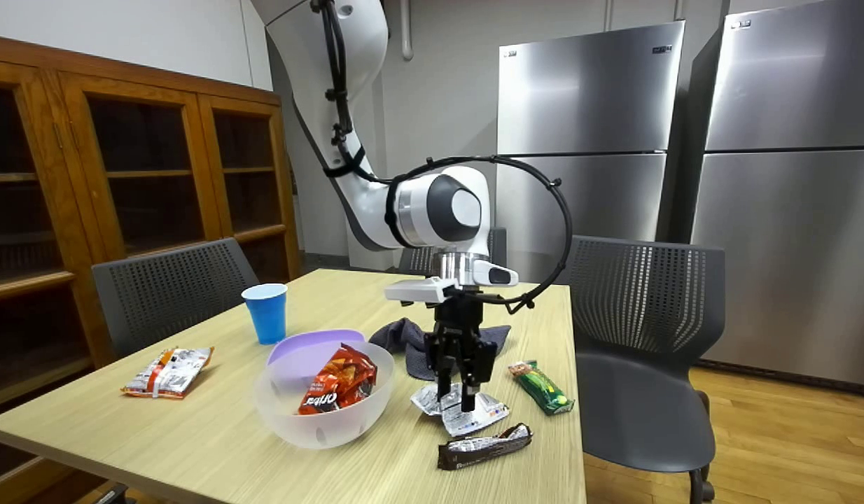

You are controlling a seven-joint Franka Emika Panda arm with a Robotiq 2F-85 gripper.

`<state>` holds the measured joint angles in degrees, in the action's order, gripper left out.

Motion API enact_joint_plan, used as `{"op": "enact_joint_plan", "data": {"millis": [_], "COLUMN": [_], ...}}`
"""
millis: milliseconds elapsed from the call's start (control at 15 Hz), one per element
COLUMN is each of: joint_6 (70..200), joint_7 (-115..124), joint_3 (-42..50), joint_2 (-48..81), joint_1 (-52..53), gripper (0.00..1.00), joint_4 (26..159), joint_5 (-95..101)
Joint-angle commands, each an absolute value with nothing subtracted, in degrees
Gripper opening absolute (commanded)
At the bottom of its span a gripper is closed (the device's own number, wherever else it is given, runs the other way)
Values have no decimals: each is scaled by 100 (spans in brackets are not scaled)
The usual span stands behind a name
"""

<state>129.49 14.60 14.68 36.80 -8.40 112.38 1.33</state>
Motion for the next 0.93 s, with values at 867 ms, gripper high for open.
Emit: {"op": "enact_joint_plan", "data": {"millis": [867], "joint_6": [12827], "joint_7": [1234], "joint_3": [1533], "joint_2": [3217], "joint_1": [-739], "gripper": [0], "joint_4": [11334], "joint_5": [780]}}
